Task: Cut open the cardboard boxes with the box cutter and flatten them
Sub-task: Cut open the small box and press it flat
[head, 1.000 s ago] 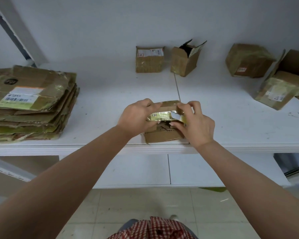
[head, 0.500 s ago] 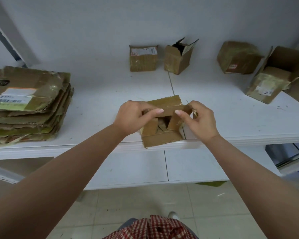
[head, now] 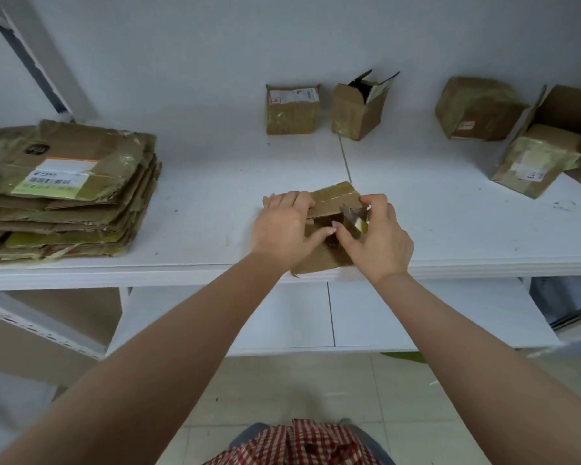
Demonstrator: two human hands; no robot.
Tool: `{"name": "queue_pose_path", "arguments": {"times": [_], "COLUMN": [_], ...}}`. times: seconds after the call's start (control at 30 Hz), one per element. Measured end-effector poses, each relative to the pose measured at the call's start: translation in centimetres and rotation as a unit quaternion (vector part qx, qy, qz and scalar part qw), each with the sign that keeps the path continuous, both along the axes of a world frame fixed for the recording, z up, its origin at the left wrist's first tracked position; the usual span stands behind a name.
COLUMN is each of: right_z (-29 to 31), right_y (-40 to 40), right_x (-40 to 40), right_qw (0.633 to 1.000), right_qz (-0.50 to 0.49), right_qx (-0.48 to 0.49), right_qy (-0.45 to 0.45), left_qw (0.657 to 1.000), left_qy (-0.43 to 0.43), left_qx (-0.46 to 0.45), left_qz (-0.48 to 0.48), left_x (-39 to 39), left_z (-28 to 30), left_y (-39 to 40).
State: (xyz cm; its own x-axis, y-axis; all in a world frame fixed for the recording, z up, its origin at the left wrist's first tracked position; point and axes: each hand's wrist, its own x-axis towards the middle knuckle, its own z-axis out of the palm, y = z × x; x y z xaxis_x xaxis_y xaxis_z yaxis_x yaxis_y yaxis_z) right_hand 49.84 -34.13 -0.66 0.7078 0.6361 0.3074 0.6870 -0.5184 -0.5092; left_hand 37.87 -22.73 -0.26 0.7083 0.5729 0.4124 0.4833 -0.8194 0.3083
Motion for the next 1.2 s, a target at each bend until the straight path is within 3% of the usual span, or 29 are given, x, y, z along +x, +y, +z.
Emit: {"name": "queue_pose_path", "arguments": {"times": [0.17,0.3,0.4,0.53,0.8,0.93,1.03,1.13,1.2], "right_z": [0.4,0.1,-0.7,-1.6,-0.8,0.0,0.8,1.2,1.2], "right_y": [-1.5,-2.5,-3.2,-4.7,-5.6,-4.5,-3.4,-3.0,-2.8], "right_x": [2.1,3.8,4.6,6.5,9.2,9.5,9.5,10.2,10.7], "right_qw": [0.992,0.986,0.985,0.985,0.992,0.991,0.981,0.984,0.983], "right_qz": [0.097,0.132,0.109,0.074,0.071,0.136,0.166,0.137,0.140], "right_qx": [0.059,0.067,0.075,0.053,0.057,-0.003,-0.095,-0.112,-0.116], "right_qy": [0.057,0.083,0.114,0.149,0.092,0.007,-0.018,-0.007,0.030], "left_qw": [0.995,0.990,0.992,0.985,0.973,0.953,0.942,0.909,0.915], "left_qy": [0.015,-0.009,-0.015,0.043,0.181,0.227,0.155,0.045,0.049], "left_qx": [-0.088,-0.100,-0.106,-0.162,-0.141,-0.196,-0.297,-0.414,-0.398], "left_qz": [-0.035,-0.096,-0.066,-0.036,-0.022,-0.040,-0.033,0.005,0.044], "left_x": [-0.6,-1.5,-1.9,-2.0,-0.9,-1.0,-1.0,-0.2,0.5], "left_z": [0.0,-0.2,-1.4,-3.7,-2.2,-0.7,0.5,0.9,0.8], "left_y": [0.1,-0.7,-1.6,-2.9,-3.5,-3.0,-3.4,-4.1,-4.2]}}
